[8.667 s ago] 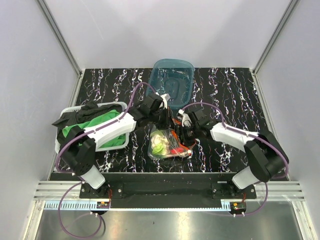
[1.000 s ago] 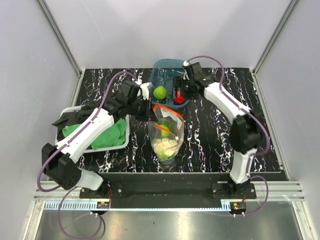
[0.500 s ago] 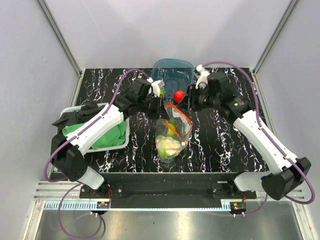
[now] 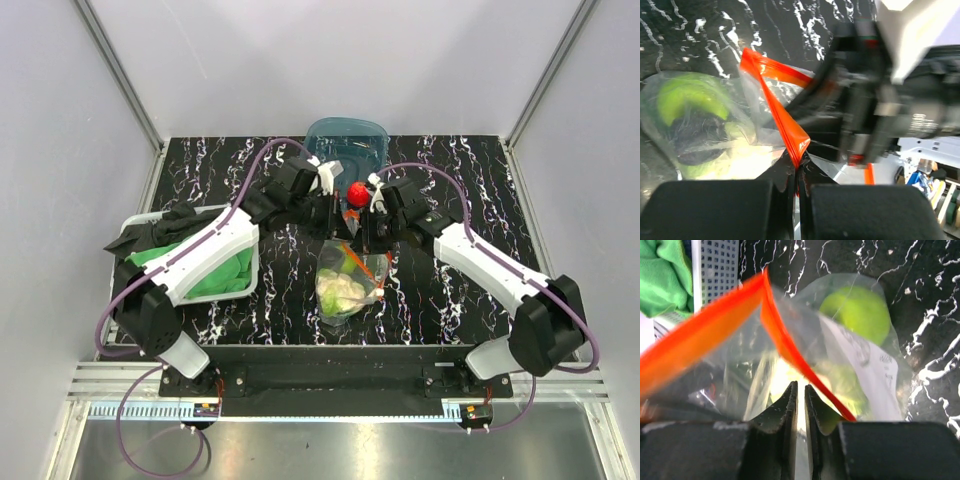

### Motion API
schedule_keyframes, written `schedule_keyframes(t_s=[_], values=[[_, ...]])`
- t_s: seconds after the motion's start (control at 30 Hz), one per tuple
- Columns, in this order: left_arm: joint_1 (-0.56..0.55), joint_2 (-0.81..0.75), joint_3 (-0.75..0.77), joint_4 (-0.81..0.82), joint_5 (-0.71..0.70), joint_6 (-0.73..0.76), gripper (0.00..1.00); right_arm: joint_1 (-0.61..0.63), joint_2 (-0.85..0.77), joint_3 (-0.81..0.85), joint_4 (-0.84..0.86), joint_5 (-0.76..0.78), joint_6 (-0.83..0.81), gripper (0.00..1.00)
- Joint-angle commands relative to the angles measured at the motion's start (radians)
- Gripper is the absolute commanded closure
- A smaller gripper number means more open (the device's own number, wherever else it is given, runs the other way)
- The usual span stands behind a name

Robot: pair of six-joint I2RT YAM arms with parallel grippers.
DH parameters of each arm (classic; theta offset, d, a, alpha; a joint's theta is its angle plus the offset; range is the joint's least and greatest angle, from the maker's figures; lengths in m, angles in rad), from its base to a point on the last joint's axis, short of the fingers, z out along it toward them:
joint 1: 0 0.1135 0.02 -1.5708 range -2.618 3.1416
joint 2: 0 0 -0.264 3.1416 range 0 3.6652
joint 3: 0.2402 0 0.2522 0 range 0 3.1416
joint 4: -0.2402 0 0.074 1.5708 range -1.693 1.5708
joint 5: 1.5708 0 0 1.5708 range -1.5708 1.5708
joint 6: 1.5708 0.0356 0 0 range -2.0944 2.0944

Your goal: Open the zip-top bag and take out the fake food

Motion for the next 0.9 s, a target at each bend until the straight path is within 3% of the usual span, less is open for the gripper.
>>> schedule_keyframes(t_s=[0.0,0.13,0.23,0.37,0.6,0.87], values=[[-0.033,0.016,0.077,0.100,0.019,-0.063,1.00,0.001,0.027,-0.035,0.114,0.006,0.023,0.82],[-0.059,0.033,0.081,0.126,0.023,-0.089,1.00,-0.037,0.015,-0.105,0.214,-0.028,0.077,0.79],[-0.076,0.044,0.076,0.156,0.030,-0.115,1.00,-0.088,-0.005,-0.183,0.311,-0.135,0.126,0.75],[-0.096,0.072,0.097,0.180,0.042,-0.143,1.00,-0.093,-0.022,-0.285,0.448,-0.284,0.146,0.53],[-0.102,0.132,0.148,0.196,0.061,-0.155,1.00,-0.096,-0.020,-0.362,0.618,-0.387,0.181,0.19],[-0.061,0.064,0.093,0.119,-0.043,-0.083,1.00,-0.154,-0.042,-0.418,0.630,-0.395,0.195,0.05]])
